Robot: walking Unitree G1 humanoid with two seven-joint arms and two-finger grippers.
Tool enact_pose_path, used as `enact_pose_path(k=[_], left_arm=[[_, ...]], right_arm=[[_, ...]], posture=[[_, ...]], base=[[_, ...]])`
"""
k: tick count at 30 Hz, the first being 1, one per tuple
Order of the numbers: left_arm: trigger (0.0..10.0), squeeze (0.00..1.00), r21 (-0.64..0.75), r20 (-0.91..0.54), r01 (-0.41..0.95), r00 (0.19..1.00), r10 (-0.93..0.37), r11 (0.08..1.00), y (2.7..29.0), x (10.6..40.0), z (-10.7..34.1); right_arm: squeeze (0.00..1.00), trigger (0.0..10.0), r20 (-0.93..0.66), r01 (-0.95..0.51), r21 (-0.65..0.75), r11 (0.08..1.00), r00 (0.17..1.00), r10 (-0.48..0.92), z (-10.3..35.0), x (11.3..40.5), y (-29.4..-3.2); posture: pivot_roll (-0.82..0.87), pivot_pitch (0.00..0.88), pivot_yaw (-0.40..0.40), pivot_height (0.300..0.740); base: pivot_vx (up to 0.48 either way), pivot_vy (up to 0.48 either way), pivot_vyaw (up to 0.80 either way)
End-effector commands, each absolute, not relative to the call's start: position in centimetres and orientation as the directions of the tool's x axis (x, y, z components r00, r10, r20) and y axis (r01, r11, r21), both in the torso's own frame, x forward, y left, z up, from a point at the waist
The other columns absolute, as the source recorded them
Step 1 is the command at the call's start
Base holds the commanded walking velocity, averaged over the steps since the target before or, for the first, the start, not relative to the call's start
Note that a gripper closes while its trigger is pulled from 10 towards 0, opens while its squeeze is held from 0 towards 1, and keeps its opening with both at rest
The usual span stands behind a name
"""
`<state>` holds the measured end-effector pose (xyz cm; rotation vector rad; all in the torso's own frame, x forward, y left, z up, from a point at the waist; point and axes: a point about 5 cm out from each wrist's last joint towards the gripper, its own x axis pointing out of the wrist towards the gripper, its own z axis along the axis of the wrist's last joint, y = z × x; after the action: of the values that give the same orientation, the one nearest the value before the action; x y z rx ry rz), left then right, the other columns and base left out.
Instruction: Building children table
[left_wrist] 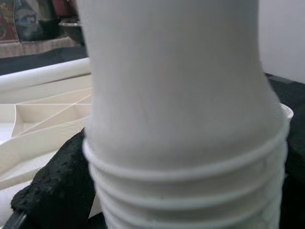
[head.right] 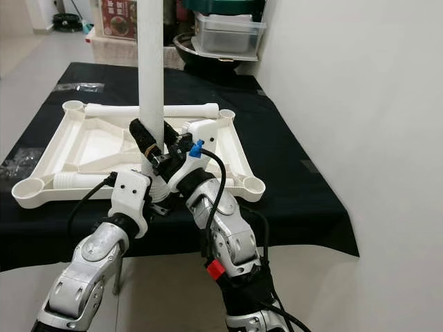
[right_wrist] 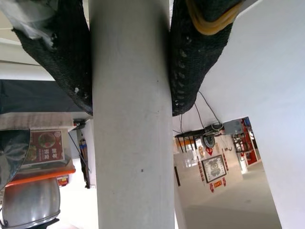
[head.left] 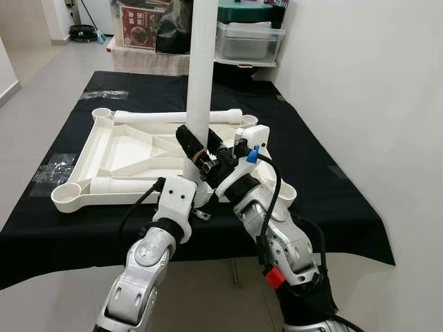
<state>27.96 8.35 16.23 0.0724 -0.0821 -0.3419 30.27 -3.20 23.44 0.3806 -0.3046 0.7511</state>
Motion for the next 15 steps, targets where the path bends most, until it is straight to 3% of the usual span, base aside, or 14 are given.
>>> enact_pose_path(k=[1, 15], left_arm=[[10.0, 0.0, 0.084, 0.079, 0.35, 0.931, -0.356, 0.933, 7.9, 28.0, 16.4], [10.0, 0.0, 0.097, 0.104, 0.356, 0.925, -0.365, 0.929, 6.9, 28.3, 16.8]], right_arm=[[0.0, 0.0, 0.424, -0.705, 0.285, 0.649, 0.7, 0.574, 23.1, 29.8, -2.6], [0.0, 0.0, 0.402, -0.701, 0.269, 0.66, 0.705, 0.585, 22.4, 29.7, -2.7]], posture=[[0.05, 0.0, -0.107, 0.74], [0.05, 0.0, -0.109, 0.74]], base=[[0.0, 0.0, 0.0], [0.0, 0.0, 0.0]])
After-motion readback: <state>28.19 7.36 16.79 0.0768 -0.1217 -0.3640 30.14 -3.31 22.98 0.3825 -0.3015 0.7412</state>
